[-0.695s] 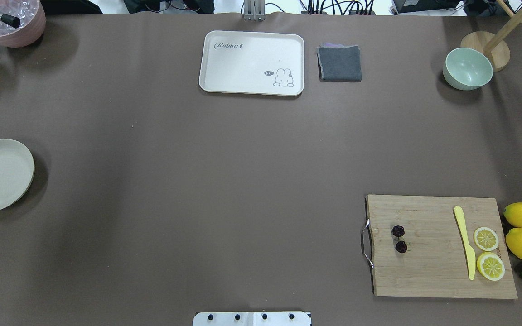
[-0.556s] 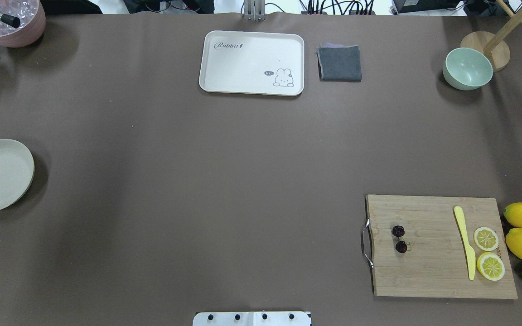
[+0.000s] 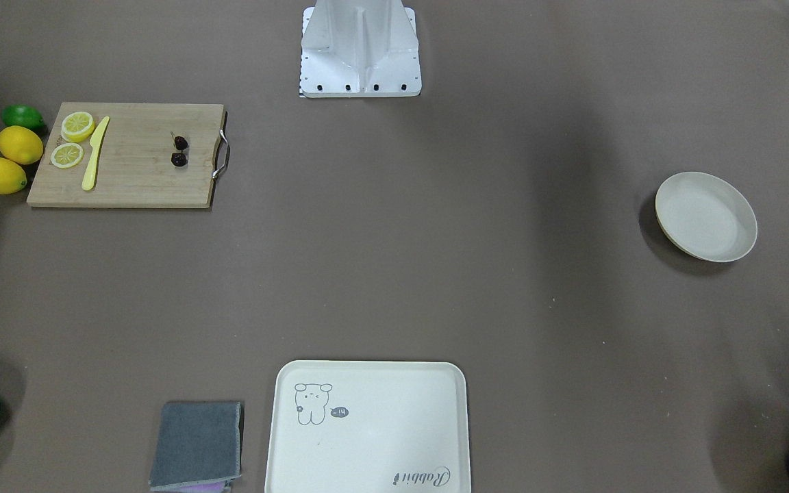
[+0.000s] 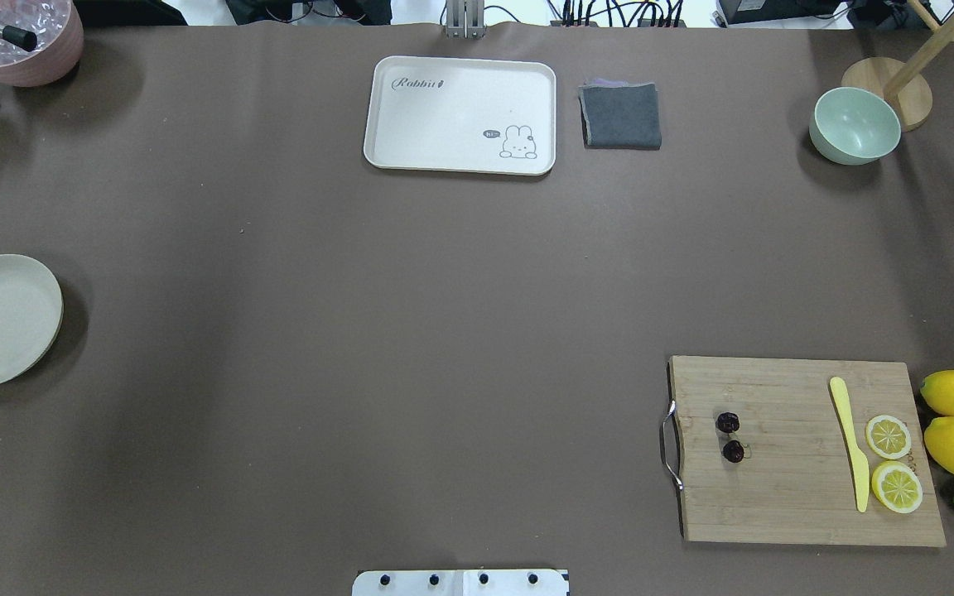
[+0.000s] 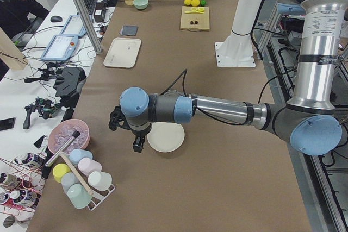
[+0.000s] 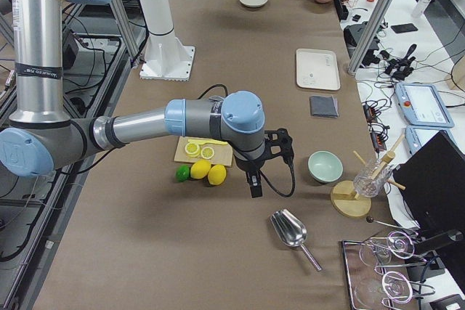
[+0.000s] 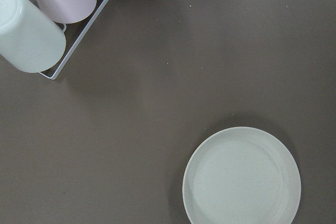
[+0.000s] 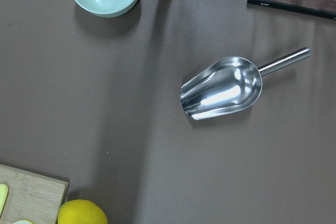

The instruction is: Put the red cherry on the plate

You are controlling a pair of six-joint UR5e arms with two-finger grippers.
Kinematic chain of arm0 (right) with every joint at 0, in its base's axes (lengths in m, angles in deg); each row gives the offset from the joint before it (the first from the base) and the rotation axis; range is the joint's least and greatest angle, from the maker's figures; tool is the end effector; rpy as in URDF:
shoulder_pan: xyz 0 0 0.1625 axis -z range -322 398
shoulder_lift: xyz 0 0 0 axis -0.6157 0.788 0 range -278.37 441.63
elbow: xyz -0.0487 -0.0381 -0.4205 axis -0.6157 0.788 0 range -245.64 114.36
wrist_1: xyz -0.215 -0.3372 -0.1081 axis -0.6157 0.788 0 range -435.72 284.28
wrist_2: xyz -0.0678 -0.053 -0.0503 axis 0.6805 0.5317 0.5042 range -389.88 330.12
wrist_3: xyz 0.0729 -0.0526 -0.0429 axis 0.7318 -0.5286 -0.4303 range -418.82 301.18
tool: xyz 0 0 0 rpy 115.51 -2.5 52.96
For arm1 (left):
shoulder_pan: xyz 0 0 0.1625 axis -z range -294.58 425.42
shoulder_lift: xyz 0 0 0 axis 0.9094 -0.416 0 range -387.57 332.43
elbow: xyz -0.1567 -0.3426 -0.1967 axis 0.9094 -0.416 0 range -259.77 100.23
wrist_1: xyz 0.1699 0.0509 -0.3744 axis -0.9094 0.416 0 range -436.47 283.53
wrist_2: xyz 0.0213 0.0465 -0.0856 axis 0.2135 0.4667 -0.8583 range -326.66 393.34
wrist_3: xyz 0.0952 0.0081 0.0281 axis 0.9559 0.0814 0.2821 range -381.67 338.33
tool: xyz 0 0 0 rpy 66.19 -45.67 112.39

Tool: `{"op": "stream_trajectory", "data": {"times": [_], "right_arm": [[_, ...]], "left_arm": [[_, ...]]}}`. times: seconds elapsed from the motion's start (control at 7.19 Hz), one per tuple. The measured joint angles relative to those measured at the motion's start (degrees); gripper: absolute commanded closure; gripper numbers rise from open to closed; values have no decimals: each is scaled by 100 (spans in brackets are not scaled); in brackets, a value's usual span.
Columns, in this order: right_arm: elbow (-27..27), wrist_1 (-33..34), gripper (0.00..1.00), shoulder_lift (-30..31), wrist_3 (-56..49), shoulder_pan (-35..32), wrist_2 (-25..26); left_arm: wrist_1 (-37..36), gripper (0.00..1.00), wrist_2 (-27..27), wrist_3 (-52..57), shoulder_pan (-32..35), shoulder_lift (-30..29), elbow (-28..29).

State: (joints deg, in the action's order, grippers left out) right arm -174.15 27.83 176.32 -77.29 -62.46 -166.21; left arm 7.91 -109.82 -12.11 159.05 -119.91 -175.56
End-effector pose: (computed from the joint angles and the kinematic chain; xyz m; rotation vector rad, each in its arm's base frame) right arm 0.1414 -0.4276 0.5607 0.2066 -0.7825 -0.1341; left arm -0.0857 -0.5035 0.5870 0.1469 0.9175 0.1162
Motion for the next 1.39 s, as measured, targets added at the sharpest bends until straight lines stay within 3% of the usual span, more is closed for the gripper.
{"op": "stream_trajectory", "data": {"times": [0.83,1.39], "right_arm": [[-295,-37,0,307,1,170,-45],[-581,-33,0,626,1,168,-6]], "left_arm": [[14,2,-107,-53,-56,237,-228],[450,2,-924,-228,-476,453,143]]}}
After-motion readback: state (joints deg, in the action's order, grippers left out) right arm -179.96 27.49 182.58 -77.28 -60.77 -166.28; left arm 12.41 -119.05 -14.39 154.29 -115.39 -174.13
